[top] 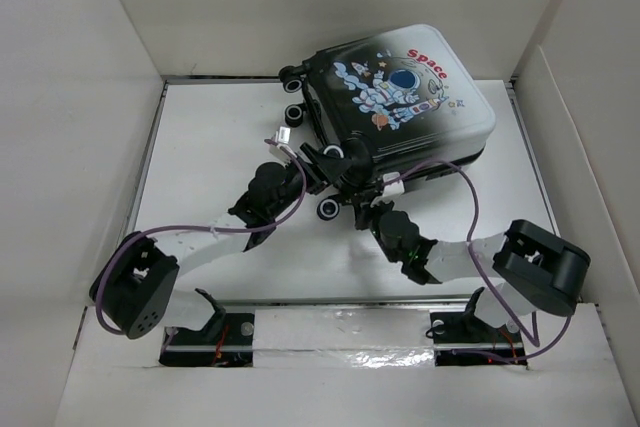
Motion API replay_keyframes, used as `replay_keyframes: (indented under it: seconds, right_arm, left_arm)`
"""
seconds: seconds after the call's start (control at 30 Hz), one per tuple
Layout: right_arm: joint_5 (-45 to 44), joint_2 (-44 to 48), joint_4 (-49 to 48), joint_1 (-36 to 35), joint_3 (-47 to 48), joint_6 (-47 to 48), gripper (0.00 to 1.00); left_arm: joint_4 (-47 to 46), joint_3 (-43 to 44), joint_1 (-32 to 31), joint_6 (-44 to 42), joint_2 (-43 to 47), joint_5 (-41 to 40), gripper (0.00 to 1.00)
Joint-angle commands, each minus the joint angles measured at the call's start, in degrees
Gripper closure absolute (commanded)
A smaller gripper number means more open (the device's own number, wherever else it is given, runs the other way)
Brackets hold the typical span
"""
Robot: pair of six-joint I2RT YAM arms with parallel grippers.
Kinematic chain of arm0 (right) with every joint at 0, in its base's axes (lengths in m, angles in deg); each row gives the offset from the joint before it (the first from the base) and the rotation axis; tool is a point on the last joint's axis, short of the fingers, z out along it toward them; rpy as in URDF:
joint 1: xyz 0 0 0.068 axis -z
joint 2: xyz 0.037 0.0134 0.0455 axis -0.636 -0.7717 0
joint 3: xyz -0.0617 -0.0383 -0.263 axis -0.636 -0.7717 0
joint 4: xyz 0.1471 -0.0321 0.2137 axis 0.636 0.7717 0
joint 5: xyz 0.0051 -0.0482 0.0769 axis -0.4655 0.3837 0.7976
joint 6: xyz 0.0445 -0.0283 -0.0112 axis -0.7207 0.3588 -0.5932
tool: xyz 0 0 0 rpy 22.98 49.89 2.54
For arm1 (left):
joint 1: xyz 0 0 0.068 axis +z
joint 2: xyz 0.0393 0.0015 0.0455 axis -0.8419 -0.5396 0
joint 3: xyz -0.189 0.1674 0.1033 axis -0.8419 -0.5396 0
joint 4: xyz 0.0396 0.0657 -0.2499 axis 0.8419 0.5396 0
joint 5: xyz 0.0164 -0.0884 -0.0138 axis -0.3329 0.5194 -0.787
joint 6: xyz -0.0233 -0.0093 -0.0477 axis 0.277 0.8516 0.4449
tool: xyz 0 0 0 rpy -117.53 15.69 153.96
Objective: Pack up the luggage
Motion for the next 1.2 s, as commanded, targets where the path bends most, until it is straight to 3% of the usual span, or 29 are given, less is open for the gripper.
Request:
replay_keyframes:
  seconds: [0.0,0.03,0.13,0.17,0.2,0.3,0.4,0.53,0.57,0.63,0.7,0.73,0.77,0.83,1.17]
  right_arm:
    - [14.6,7.3,-9.3,-8.8,-0.4,-4.8,1.00]
    - [14.7,8.8,-8.0,-8.8,-4.8,-5.2,1.00]
    - [15.3,15.8,-3.4,-8.3,-11.6,-7.1,1.00]
    - [15.4,17.7,-1.9,-8.3,-12.8,-7.3,1.00]
    - [15.5,21.7,0.0,-8.3,-13.7,-7.9,1.00]
    - [17.7,28.3,8.5,-8.3,-15.4,-7.5,1.00]
    - [18.2,37.0,18.7,-8.3,-16.0,-6.7,1.00]
    - [19.8,46.7,26.9,-8.3,-16.6,-4.7,1.00]
    - [19.8,49.3,28.9,-8.3,-16.0,-4.5,1.00]
    - [20.6,51.4,35.5,-8.3,-13.6,-3.8,1.00]
    - [21.2,53.7,38.5,-8.3,-12.8,-3.1,1.00]
    - [21.7,54.5,39.3,-8.3,-12.7,-3.1,1.00]
    - [21.7,56.2,41.3,-8.3,-12.9,-3.1,1.00]
    - [22.1,58.2,43.5,-8.3,-13.1,-3.4,1.00]
    - [21.0,69.8,53.0,-8.3,-13.2,-2.3,1.00]
  left_arm:
    - [-0.6,6.3,-2.1,-6.4,5.1,5.6,0.74]
    - [2.0,7.4,-1.2,-7.6,6.3,3.7,0.47]
    - [10.0,10.3,3.2,-13.1,11.0,3.9,0.18]
    - [13.5,11.6,3.9,-15.0,12.7,3.2,0.02]
    - [20.4,13.0,4.7,-17.1,13.3,2.2,0.01]
    - [28.7,15.5,8.6,-21.4,16.8,-4.2,0.01]
    - [31.4,13.5,16.2,-22.0,20.6,-6.1,0.06]
    - [39.5,18.0,25.8,-28.8,18.0,2.9,0.64]
    - [42.7,20.4,26.6,-31.0,14.5,2.8,0.71]
    - [49.6,26.2,26.6,-41.5,10.8,2.8,0.73]
    - [52.3,28.1,26.6,-50.9,6.7,3.6,0.58]
    - [52.7,28.9,26.6,-53.5,5.7,4.8,0.47]
    - [51.5,28.2,26.6,-56.9,4.3,4.8,0.27]
    - [49.7,27.5,26.6,-59.8,3.5,5.0,0.12]
    - [50.1,31.9,24.5,-69.8,-6.6,8.9,0.02]
